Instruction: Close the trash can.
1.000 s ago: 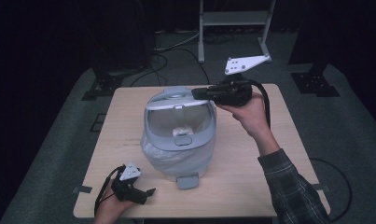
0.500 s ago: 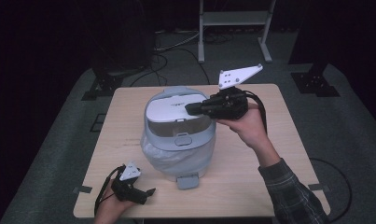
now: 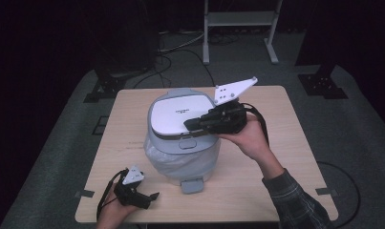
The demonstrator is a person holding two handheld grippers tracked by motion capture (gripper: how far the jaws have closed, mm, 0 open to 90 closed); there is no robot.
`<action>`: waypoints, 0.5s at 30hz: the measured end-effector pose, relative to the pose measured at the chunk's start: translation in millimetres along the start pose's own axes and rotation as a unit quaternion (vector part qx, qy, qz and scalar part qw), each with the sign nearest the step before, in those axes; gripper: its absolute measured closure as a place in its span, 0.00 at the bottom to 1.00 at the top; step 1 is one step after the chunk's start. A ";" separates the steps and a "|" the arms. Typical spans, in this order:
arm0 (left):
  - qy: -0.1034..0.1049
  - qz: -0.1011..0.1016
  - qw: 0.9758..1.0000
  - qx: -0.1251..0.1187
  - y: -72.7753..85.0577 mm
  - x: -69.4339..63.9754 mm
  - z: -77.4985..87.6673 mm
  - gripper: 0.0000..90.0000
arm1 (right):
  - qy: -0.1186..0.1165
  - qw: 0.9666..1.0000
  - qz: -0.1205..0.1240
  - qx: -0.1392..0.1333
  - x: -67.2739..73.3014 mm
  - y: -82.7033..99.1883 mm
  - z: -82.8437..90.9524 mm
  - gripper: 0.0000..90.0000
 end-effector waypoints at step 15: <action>0.000 0.000 1.000 -0.001 0.0 -0.1 -0.1 0.00 | -0.004 0.999 -0.001 0.035 1.9 6.9 -9.0 1.00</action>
Point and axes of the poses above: each handheld gripper's, and its own axes: z roughly backward along the jaws, y roughly out of its underside, x roughly to its left, the point moved 2 cm from there along -z, roughly forward along the jaws, and after that the axes turned 5 degrees about x, right-handed, at the moved point
